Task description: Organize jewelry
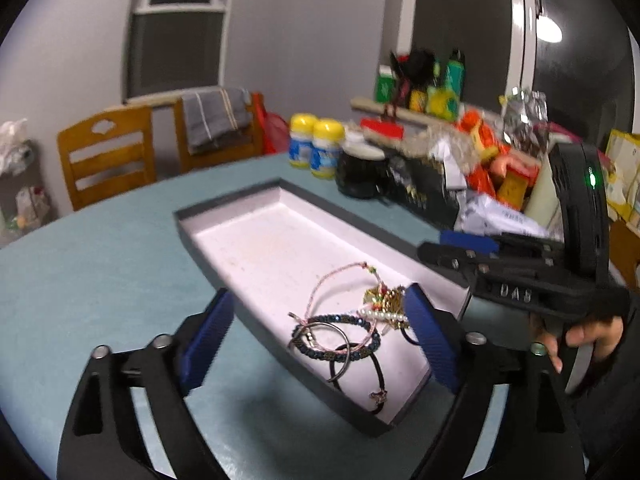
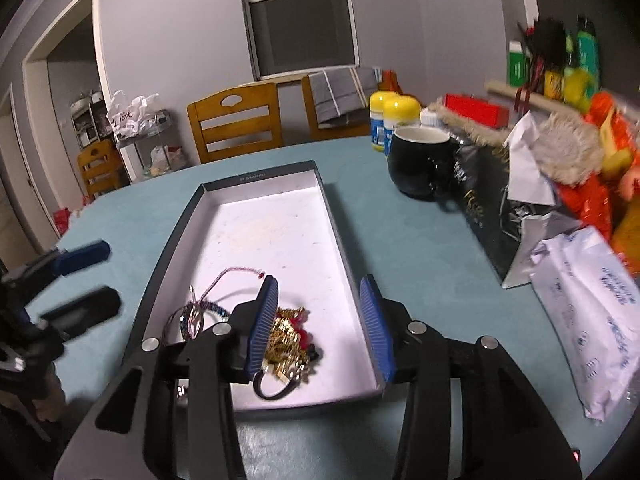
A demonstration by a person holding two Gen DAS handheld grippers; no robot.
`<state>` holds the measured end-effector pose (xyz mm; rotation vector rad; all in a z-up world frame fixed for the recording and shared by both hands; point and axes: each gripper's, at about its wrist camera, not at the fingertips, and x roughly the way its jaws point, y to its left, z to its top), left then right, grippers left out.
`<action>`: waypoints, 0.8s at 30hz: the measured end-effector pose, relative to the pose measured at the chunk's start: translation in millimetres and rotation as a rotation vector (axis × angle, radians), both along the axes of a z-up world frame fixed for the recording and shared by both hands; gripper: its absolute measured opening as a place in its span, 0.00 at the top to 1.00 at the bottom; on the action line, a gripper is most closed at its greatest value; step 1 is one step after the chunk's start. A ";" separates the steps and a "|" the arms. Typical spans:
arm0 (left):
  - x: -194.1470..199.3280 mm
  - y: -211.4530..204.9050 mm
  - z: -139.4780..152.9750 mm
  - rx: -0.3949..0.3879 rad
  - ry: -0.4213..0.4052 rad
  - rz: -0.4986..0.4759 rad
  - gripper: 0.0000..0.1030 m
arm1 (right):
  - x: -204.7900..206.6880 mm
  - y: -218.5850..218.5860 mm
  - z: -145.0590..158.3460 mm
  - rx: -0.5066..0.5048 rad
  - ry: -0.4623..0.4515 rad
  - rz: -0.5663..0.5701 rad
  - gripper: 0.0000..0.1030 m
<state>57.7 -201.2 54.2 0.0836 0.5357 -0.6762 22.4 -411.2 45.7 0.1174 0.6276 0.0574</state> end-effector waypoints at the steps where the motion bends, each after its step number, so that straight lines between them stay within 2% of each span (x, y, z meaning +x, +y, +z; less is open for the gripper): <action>1: -4.2 4.6 0.4 -0.019 -0.015 0.007 0.11 | -3.4 4.4 0.3 -0.020 -0.008 -0.003 0.50; 3: -9.6 9.4 2.2 -0.026 -0.034 0.035 0.06 | -10.3 11.4 1.1 -0.057 -0.024 -0.008 0.36; 5: -17.0 13.1 4.8 -0.017 -0.059 0.070 0.04 | -18.9 16.6 3.2 -0.087 -0.050 -0.008 0.35; 7: -24.5 17.2 5.8 -0.019 -0.075 0.081 0.03 | -24.5 16.9 3.5 -0.093 -0.057 -0.023 0.28; 9: -31.2 23.7 5.4 -0.035 -0.079 0.095 0.03 | -29.7 15.4 3.5 -0.084 -0.060 -0.026 0.27; 11: -33.9 27.2 3.3 -0.029 -0.067 0.124 0.03 | -34.8 15.8 4.6 -0.085 -0.067 -0.026 0.22; 16: -36.4 32.2 -1.1 -0.046 -0.060 0.152 0.03 | -40.1 23.5 5.2 -0.111 -0.076 0.010 0.19; 20: -33.0 28.2 -5.0 -0.011 -0.051 0.182 0.02 | -36.2 30.0 2.6 -0.128 -0.054 0.040 0.15; 24: -32.8 29.1 -4.4 -0.011 -0.053 0.182 0.02 | -34.3 32.6 0.1 -0.136 -0.037 0.045 0.12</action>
